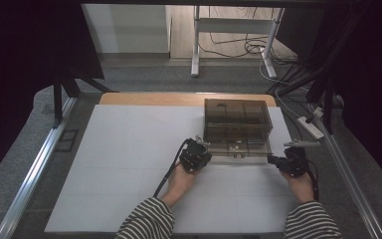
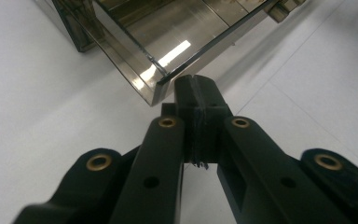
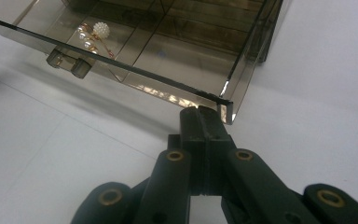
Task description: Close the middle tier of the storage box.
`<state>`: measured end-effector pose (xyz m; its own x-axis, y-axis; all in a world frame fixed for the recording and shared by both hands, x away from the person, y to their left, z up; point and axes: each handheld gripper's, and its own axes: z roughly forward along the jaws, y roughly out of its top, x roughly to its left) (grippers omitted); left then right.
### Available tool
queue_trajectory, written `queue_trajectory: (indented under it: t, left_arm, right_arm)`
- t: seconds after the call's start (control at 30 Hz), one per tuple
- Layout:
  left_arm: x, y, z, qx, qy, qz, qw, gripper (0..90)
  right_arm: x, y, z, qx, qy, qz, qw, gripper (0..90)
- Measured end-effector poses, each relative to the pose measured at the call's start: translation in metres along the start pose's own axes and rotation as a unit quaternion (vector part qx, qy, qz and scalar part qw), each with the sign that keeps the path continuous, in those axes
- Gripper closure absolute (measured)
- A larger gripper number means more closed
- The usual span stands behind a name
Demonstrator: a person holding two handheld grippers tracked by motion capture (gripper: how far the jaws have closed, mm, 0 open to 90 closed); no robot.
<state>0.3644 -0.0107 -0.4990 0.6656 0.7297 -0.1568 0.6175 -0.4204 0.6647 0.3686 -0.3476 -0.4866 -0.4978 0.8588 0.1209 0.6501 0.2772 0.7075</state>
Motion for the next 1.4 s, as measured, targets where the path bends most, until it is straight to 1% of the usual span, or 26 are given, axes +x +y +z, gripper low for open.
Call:
queue_trajectory:
  t: [0.17,0.27,0.47,0.6,0.73,0.87,0.97,1.03,1.23,1.4]
  left_arm:
    - [0.000,0.005,0.000,0.004,-0.001,0.007,1.0000,88.7]
    - [0.002,0.008,0.000,0.006,-0.001,0.007,1.0000,88.7]
    - [0.005,0.012,0.001,0.003,0.001,0.001,1.0000,88.7]
    - [0.007,0.016,0.001,0.002,0.004,0.005,1.0000,88.7]
    - [0.008,0.021,0.001,-0.001,0.006,0.001,1.0000,88.7]
    - [0.010,0.024,0.002,0.000,0.007,0.000,1.0000,88.7]
    - [0.012,0.027,0.002,0.001,0.007,-0.009,0.9999,88.7]
    - [0.012,0.029,0.002,0.004,0.011,-0.007,0.9999,88.7]
    - [0.013,0.031,0.003,0.001,0.014,-0.006,0.9999,88.7]
    - [0.014,0.032,0.004,0.000,0.015,-0.008,0.9999,88.8]
  right_arm:
    - [-0.002,0.002,-0.001,-0.005,0.001,0.004,1.0000,89.7]
    - [-0.003,0.003,-0.002,-0.011,0.002,0.009,0.9999,89.7]
    - [-0.003,0.006,0.002,-0.011,0.000,0.010,0.9999,89.7]
    - [-0.004,0.010,0.003,-0.015,-0.003,0.014,0.9998,89.7]
    - [-0.005,0.012,0.005,-0.016,-0.002,0.019,0.9997,89.7]
    - [-0.006,0.017,0.007,-0.016,-0.006,0.016,0.9997,89.7]
    - [-0.006,0.021,0.007,-0.016,-0.007,0.019,0.9997,89.7]
    - [-0.006,0.023,0.008,-0.017,-0.008,0.019,0.9996,89.7]
    - [-0.005,0.026,0.011,-0.012,-0.010,0.019,0.9997,89.7]
    - [-0.006,0.028,0.012,-0.014,-0.012,0.021,0.9996,89.7]
